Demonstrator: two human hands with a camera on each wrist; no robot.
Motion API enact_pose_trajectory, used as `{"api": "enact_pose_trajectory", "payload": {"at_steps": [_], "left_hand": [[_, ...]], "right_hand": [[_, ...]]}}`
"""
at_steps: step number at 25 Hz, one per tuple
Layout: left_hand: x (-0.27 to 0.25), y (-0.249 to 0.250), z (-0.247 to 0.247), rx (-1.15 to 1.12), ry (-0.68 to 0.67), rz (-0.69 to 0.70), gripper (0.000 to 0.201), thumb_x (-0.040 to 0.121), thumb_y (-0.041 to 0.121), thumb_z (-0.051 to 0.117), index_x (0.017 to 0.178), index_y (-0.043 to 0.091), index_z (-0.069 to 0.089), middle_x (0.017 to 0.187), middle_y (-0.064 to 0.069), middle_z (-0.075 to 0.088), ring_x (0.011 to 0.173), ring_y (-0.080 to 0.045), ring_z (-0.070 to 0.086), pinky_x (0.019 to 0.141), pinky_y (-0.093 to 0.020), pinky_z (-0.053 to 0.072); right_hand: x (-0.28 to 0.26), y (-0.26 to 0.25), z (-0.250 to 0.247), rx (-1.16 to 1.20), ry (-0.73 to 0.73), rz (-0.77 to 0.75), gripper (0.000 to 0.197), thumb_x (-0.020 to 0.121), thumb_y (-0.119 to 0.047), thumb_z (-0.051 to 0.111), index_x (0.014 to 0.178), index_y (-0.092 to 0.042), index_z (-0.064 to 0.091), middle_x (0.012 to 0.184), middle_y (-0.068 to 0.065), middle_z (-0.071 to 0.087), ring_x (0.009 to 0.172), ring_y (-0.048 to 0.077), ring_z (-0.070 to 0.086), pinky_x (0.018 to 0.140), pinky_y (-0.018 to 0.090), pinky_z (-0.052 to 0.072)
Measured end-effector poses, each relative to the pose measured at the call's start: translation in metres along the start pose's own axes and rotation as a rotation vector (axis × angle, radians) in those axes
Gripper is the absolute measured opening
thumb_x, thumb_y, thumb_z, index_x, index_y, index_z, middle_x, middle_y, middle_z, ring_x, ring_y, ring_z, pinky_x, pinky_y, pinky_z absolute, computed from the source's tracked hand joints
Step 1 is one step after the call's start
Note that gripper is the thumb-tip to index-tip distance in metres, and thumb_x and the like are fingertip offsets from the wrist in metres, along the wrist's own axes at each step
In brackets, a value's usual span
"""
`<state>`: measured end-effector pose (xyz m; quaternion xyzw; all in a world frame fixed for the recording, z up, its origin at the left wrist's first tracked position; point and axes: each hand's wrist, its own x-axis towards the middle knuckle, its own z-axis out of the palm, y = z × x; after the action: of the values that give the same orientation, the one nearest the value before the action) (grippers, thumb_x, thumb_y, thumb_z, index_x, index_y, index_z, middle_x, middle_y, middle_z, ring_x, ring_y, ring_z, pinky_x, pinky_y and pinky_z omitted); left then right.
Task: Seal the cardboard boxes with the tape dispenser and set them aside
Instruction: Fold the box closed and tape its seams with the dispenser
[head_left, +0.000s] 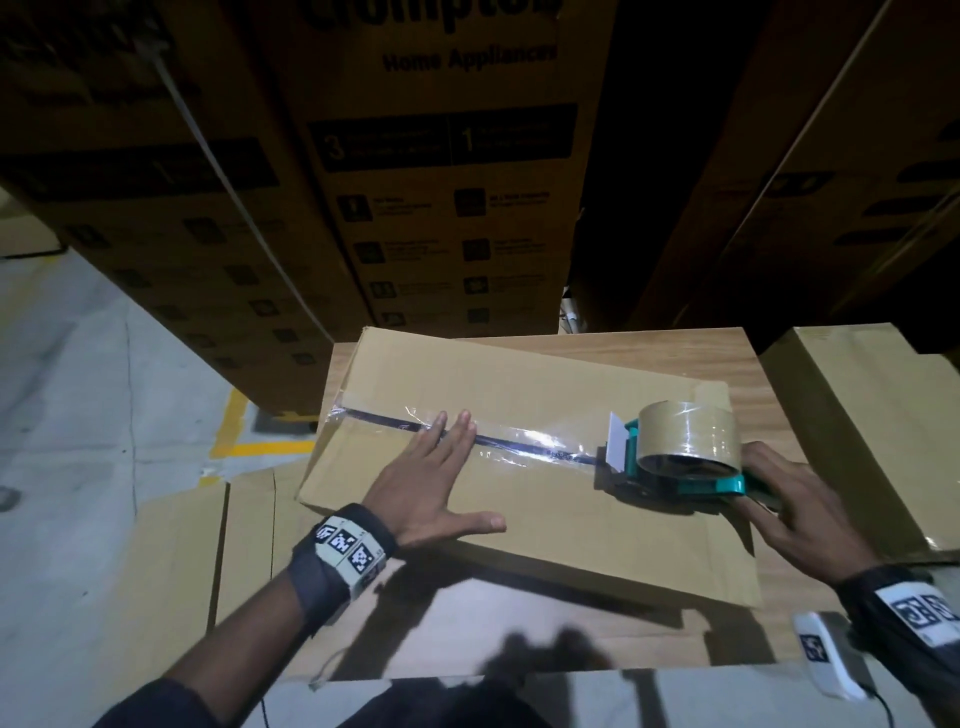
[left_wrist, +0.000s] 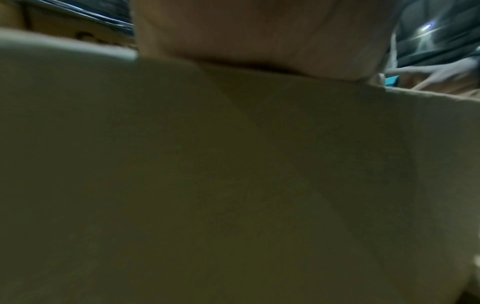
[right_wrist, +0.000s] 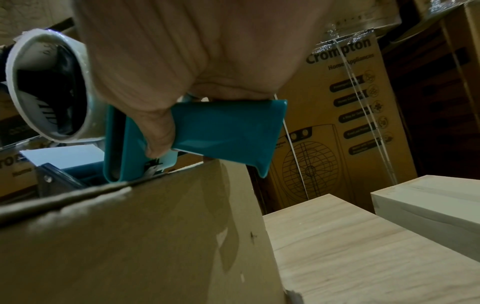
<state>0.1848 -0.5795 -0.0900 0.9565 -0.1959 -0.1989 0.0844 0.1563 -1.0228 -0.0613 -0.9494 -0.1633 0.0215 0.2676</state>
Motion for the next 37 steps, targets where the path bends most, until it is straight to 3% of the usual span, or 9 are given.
{"api": "enact_pose_trajectory", "payload": {"at_steps": [4,7,9,11,17,21,27,31,37], "left_hand": [[0.026,0.058,0.007,0.033,-0.007,0.186,0.13,0.073,0.102,0.029,0.162,0.018,-0.013,0.168,0.002,-0.022,0.155,-0.019,-0.023,0.129,-0.047,0.001],[0.038,0.111,0.014,0.07,-0.009,0.313,0.137,0.069,0.103,0.035,0.164,0.01,0.0,0.17,-0.006,-0.013,0.156,-0.02,-0.019,0.128,-0.047,-0.004],[0.041,0.131,0.018,0.082,0.004,0.297,0.143,0.063,0.105,0.038,0.163,0.006,0.011,0.171,-0.009,-0.007,0.157,-0.02,-0.016,0.128,-0.047,-0.005],[0.043,0.134,0.022,0.076,0.022,0.244,0.149,0.058,0.107,0.038,0.163,0.007,0.003,0.171,-0.007,-0.013,0.156,-0.018,-0.02,0.127,-0.047,-0.005],[0.037,0.099,0.014,0.044,0.004,0.161,0.152,0.054,0.109,0.037,0.162,0.014,-0.015,0.168,-0.002,-0.027,0.154,-0.015,-0.026,0.127,-0.046,-0.005],[0.028,0.052,0.0,0.003,0.026,0.094,0.154,0.05,0.112,0.035,0.162,0.02,-0.018,0.167,0.001,-0.03,0.154,-0.014,-0.024,0.129,-0.041,0.001],[0.011,-0.059,-0.036,0.093,0.04,0.047,0.149,0.052,0.111,0.036,0.162,0.024,-0.015,0.168,0.005,-0.026,0.156,-0.011,-0.016,0.129,-0.038,0.003],[0.008,-0.12,-0.048,0.151,0.009,0.094,0.138,0.062,0.106,0.039,0.161,0.028,-0.017,0.167,0.007,-0.026,0.156,-0.011,-0.017,0.129,-0.042,0.004],[0.022,-0.064,-0.035,0.061,0.029,0.19,0.13,0.07,0.104,0.031,0.164,0.024,-0.008,0.171,0.0,-0.014,0.157,-0.016,-0.014,0.129,-0.044,0.002]], "right_hand": [[-0.001,0.006,0.004,-0.02,0.03,0.008,0.07,0.091,-0.016,0.068,0.128,-0.067,0.038,0.122,-0.038,0.048,0.102,0.016,0.061,0.082,0.055,0.055],[-0.001,0.009,0.008,-0.035,0.078,0.001,0.053,0.089,-0.015,0.07,0.125,-0.048,0.049,0.119,-0.031,0.046,0.107,0.019,0.058,0.083,0.057,0.055],[0.0,0.01,0.013,-0.066,0.149,0.017,0.058,0.083,-0.003,0.075,0.125,-0.034,0.05,0.12,-0.019,0.048,0.114,0.025,0.055,0.086,0.058,0.054],[0.0,0.013,0.017,-0.073,0.176,0.027,0.055,0.083,-0.002,0.072,0.125,-0.031,0.05,0.122,-0.011,0.052,0.111,0.023,0.055,0.085,0.055,0.055],[0.002,0.011,0.021,-0.079,0.177,0.013,0.056,0.08,0.001,0.076,0.121,-0.03,0.053,0.108,-0.022,0.054,0.086,0.016,0.063,0.065,0.037,0.056],[0.012,0.0,0.039,-0.004,0.21,0.038,0.052,0.082,-0.001,0.074,0.123,-0.028,0.054,0.111,-0.017,0.06,0.088,0.016,0.065,0.066,0.047,0.059],[0.052,-0.062,0.089,0.049,0.23,-0.013,0.047,0.086,-0.025,0.065,0.131,-0.03,0.056,0.118,-0.013,0.063,0.097,0.01,0.063,0.072,0.024,0.048],[0.08,-0.108,0.121,-0.015,0.254,0.023,0.062,0.079,-0.018,0.08,0.135,-0.033,0.056,0.123,-0.009,0.066,0.102,0.013,0.062,0.073,0.022,0.044],[0.089,-0.117,0.121,-0.054,0.258,0.033,0.067,0.076,-0.019,0.085,0.134,-0.037,0.055,0.118,-0.013,0.067,0.096,0.01,0.063,0.063,0.022,0.043]]}}
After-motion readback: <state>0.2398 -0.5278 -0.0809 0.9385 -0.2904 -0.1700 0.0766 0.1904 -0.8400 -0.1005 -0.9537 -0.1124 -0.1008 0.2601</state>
